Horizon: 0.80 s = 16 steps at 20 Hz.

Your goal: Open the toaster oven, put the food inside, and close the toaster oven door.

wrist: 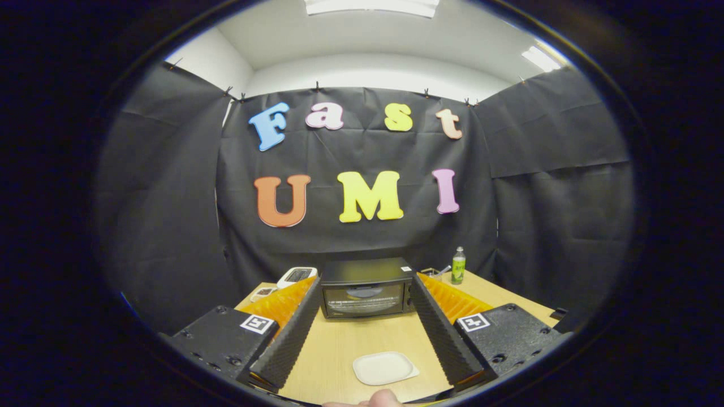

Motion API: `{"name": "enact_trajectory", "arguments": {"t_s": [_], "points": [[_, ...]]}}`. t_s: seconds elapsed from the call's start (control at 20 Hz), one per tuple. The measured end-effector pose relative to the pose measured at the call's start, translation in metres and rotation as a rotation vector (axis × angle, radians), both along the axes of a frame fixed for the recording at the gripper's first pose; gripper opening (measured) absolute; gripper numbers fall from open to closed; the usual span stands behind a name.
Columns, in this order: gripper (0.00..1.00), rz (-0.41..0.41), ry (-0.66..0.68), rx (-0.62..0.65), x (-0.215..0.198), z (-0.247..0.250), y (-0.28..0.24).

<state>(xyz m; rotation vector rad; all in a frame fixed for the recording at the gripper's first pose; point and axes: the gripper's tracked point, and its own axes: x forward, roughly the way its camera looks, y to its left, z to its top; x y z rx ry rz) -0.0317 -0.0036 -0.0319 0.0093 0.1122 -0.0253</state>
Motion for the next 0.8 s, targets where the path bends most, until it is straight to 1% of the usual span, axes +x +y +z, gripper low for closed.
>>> {"name": "enact_trajectory", "arguments": {"t_s": [0.15,0.25,0.4,0.65,0.8], "points": [[1.00,-0.007,0.022,-0.020,0.001,-0.008,-0.004],[1.00,0.007,0.037,-0.022,0.002,-0.012,-0.003],[1.00,0.034,0.040,0.000,0.006,-0.017,-0.004],[1.00,0.052,0.054,0.040,0.012,-0.025,-0.002],[1.00,0.061,0.058,0.042,0.014,-0.026,0.001]]}}
